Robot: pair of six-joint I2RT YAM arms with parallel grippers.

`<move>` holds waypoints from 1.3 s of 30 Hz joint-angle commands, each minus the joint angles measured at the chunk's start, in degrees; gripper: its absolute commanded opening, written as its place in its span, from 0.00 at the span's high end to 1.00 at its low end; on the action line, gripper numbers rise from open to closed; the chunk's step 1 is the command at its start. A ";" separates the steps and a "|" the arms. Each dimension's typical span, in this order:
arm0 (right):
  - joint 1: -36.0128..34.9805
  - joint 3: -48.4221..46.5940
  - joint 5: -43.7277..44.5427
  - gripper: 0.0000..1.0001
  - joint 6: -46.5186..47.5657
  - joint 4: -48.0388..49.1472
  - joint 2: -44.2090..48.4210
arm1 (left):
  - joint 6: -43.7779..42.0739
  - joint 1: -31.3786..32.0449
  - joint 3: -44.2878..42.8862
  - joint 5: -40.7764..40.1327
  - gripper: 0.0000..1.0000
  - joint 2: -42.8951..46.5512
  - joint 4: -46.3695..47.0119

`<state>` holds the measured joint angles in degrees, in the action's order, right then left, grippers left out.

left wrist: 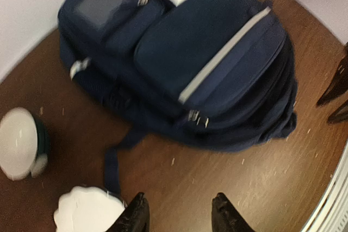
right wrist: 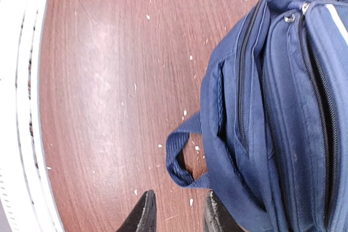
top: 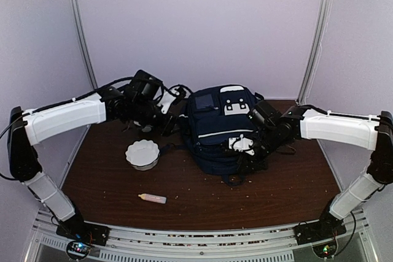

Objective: Pack the student bag
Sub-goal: Move the pen to the center of the board.

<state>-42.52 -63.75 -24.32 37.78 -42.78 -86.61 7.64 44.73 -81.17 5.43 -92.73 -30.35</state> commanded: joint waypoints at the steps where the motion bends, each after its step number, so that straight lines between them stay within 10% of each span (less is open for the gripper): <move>1: -0.35 -3.74 -3.30 0.71 -2.00 -0.77 -1.99 | 12.36 -1.31 11.43 -6.31 0.59 7.63 -11.83; 13: -6.61 -15.23 -5.78 0.71 -5.52 -2.74 -12.46 | 35.58 -2.85 35.81 -9.55 0.73 20.46 -15.78; 22: -8.19 -14.40 -5.74 0.71 -6.14 -3.00 -13.54 | 34.48 -3.59 38.65 -7.75 1.00 14.70 -10.53; 39: -8.50 -13.95 -5.40 0.71 -6.14 -2.26 -13.50 | 35.42 -1.11 43.30 2.33 1.00 11.00 -0.09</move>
<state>-50.52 -78.06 -29.06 32.34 -45.08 -100.12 42.06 42.22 -37.89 5.39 -80.47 -33.82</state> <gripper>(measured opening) 0.292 0.007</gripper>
